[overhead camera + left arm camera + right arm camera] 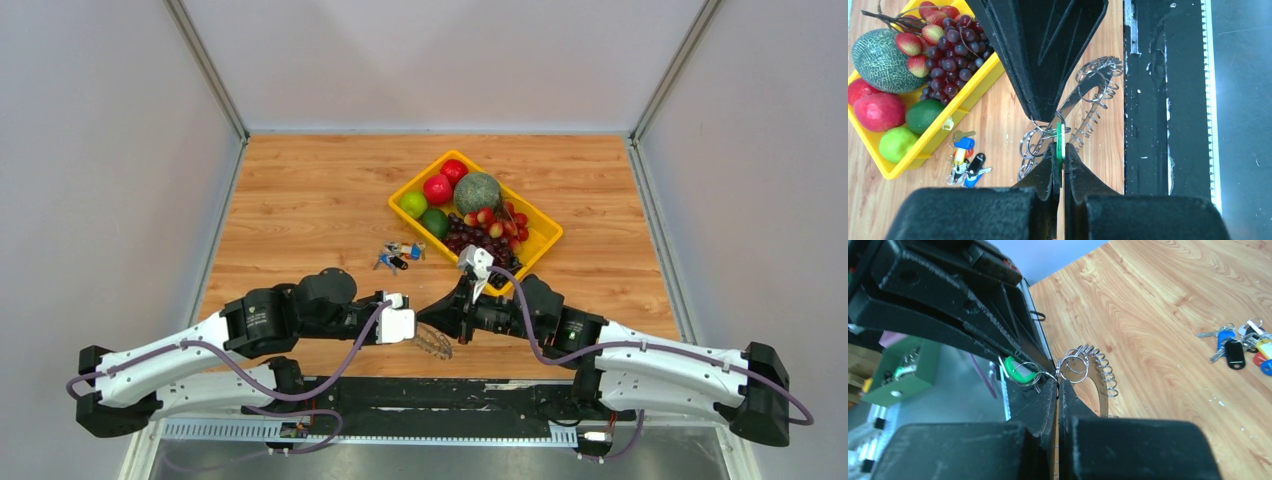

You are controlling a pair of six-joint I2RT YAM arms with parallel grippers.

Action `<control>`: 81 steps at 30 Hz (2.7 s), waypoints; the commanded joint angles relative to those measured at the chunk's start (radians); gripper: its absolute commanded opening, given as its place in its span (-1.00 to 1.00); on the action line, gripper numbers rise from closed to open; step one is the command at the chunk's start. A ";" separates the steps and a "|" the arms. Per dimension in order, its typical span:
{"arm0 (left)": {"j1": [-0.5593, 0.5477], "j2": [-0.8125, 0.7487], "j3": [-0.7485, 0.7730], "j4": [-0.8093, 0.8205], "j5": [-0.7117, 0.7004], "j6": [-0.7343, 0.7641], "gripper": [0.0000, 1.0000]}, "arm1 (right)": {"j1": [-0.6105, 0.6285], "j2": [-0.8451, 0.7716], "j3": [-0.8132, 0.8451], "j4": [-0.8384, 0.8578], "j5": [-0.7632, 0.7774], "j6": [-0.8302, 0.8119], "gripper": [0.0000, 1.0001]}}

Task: Remove the keys from the keyring
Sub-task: Remove the key from the keyring.

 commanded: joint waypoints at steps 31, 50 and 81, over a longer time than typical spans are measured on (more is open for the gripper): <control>-0.069 0.115 0.137 -0.106 -0.040 0.068 -1.00 | -0.086 0.279 0.260 -0.257 0.034 0.169 -1.00; -0.293 0.188 0.094 -0.112 -0.300 0.179 -1.00 | -0.165 0.193 0.156 -0.242 0.170 0.576 -1.00; -0.146 -0.112 -0.112 0.273 -0.058 -0.117 -1.00 | -0.107 -0.230 -0.071 0.044 0.030 -0.055 -1.00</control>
